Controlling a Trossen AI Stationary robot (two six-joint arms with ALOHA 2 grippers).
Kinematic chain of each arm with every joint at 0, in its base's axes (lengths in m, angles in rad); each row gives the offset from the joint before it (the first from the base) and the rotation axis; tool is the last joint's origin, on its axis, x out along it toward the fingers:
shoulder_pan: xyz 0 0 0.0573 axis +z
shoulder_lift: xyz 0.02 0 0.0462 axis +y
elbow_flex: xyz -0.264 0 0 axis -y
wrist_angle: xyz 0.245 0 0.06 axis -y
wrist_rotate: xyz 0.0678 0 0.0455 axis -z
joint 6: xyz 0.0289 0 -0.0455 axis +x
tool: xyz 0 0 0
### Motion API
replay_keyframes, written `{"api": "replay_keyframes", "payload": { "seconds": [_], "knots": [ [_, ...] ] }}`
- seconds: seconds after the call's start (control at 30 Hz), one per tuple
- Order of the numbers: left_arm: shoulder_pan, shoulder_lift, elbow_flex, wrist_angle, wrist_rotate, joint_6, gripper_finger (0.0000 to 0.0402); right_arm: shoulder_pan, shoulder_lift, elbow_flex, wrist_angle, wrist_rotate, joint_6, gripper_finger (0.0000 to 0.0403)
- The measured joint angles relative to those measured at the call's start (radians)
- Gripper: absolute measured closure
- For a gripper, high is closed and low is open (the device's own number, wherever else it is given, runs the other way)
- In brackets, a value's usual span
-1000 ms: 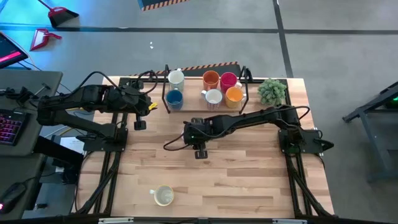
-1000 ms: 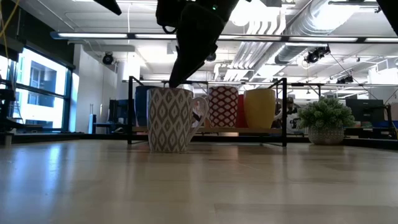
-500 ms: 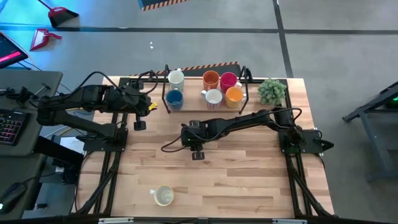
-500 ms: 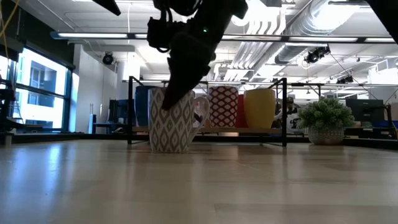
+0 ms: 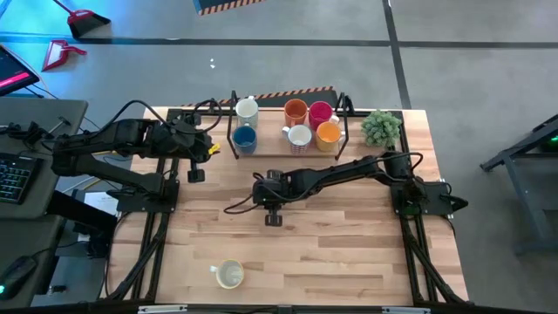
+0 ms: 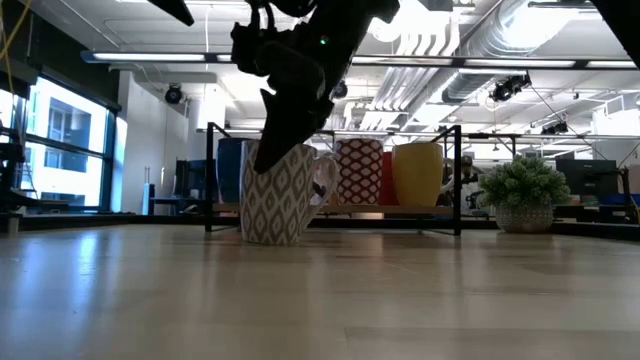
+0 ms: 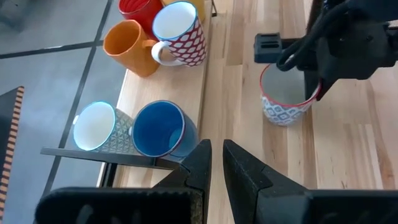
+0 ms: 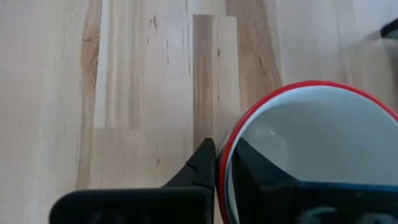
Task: Place coffee mugs
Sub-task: Put the white gray mug on the shelf
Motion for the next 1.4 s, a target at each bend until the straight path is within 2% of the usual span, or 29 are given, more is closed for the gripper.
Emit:
{"api": "replay_keyframes", "payload": {
  "seconds": [0.17, 0.37, 0.5, 1.0, 1.23, 1.4],
  "knots": [
    [0.000, 0.000, 0.000, 0.000, -0.024, -0.005, 0.0371, -0.006, -0.001, 0.122, -0.128, 0.019, 0.090, 0.0400],
    [0.000, 0.000, 0.000, -0.001, -0.027, -0.046, 0.0371, -0.053, -0.003, 0.302, -0.265, 0.117, 0.241, 0.0401],
    [0.000, 0.000, 0.000, -0.001, -0.029, -0.052, 0.0371, -0.099, -0.003, 0.370, -0.273, 0.162, 0.338, 0.0402],
    [0.000, 0.000, 0.000, -0.001, -0.030, -0.063, 0.0371, -0.161, 0.025, 0.350, -0.295, 0.188, 0.663, 0.0402],
    [0.000, 0.000, 0.000, -0.001, -0.030, -0.078, 0.0371, -0.219, 0.097, 0.348, -0.275, 0.103, 0.712, 0.0403],
    [0.000, 0.000, 0.000, -0.004, -0.030, -0.075, 0.0371, -0.238, 0.099, 0.385, -0.280, 0.121, 0.694, 0.0403]
  ]
}}
